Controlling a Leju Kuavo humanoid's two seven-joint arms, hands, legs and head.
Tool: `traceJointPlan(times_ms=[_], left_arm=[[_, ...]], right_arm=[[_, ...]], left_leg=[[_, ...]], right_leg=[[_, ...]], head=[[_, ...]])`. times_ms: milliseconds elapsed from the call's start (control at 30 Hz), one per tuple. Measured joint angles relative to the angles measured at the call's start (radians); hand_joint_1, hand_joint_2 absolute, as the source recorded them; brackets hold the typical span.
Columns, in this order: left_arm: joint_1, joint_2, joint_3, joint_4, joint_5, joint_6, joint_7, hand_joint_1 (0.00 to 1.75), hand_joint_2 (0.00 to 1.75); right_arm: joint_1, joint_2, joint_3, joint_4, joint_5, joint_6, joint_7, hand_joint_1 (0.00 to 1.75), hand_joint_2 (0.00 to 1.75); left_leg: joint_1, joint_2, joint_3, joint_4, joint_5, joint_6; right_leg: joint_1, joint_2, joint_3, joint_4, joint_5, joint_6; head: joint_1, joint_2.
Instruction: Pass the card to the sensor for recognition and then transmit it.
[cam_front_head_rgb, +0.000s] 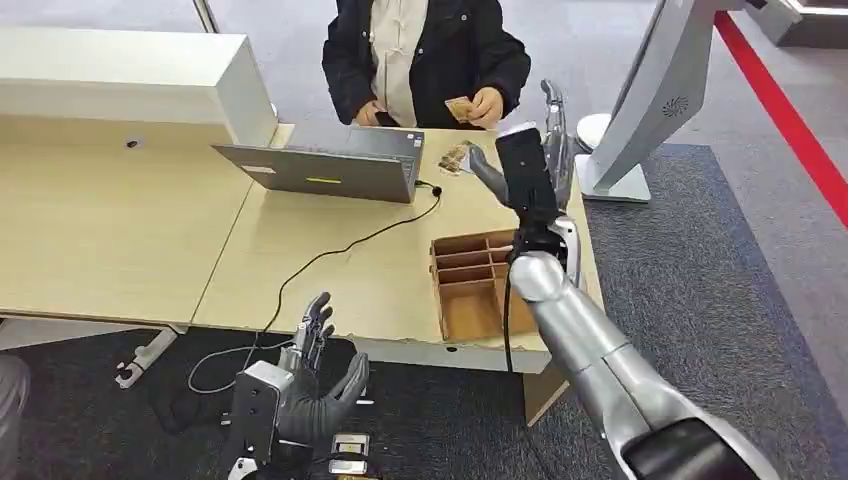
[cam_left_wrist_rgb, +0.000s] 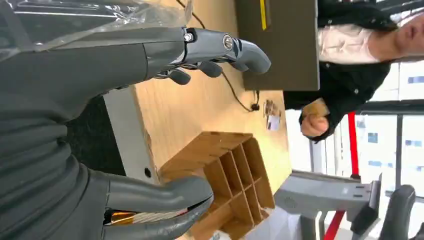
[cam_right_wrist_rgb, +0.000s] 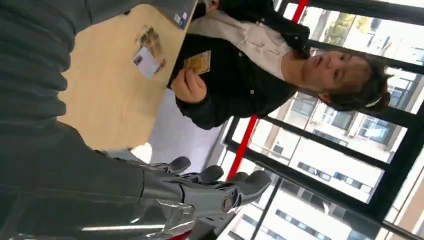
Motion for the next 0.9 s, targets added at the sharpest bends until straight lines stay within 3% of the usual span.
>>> traceJointPlan(times_ms=[133, 267, 633, 900], left_arm=[[0.042, 0.0, 0.05, -0.047, -0.05, 0.001, 0.016, 0.0, 1.75], [0.061, 0.001, 0.095, -0.082, -0.078, 0.001, 0.029, 0.0, 1.75], [0.081, 0.002, 0.257, -0.16, -0.164, 0.001, 0.045, 0.0, 1.75], [0.158, -0.001, 0.454, -0.215, -0.22, 0.001, 0.09, 0.0, 1.75]], right_arm=[[0.172, -0.019, -0.071, -0.205, -0.029, 0.0, -0.032, 0.0, 1.75], [0.272, -0.037, -0.145, -0.346, -0.065, 0.0, -0.067, 0.0, 1.75], [0.404, -0.074, -0.309, -0.577, -0.036, 0.001, -0.082, 0.0, 1.75], [0.5, -0.111, -0.471, -0.685, 0.118, 0.001, 0.007, 0.0, 1.75]], left_leg=[[0.0, 0.0, 0.0, 0.0, -0.001, 0.0], [0.0, 0.001, 0.0, 0.0, 0.0, 0.0], [0.0, 0.001, 0.001, 0.0, 0.0, 0.0], [0.0, 0.001, 0.0, 0.0, -0.001, 0.0]], right_leg=[[0.0, 0.0, 0.0, 0.0, 0.0, 0.0], [0.0, 0.001, -0.001, 0.0, 0.0, 0.0], [0.0, 0.001, 0.0, 0.0, 0.001, -0.001], [-0.001, 0.001, -0.001, -0.001, 0.0, 0.0]], head=[[0.0, 0.0], [0.0, 0.0], [0.0, 0.0], [0.0, 0.0]])
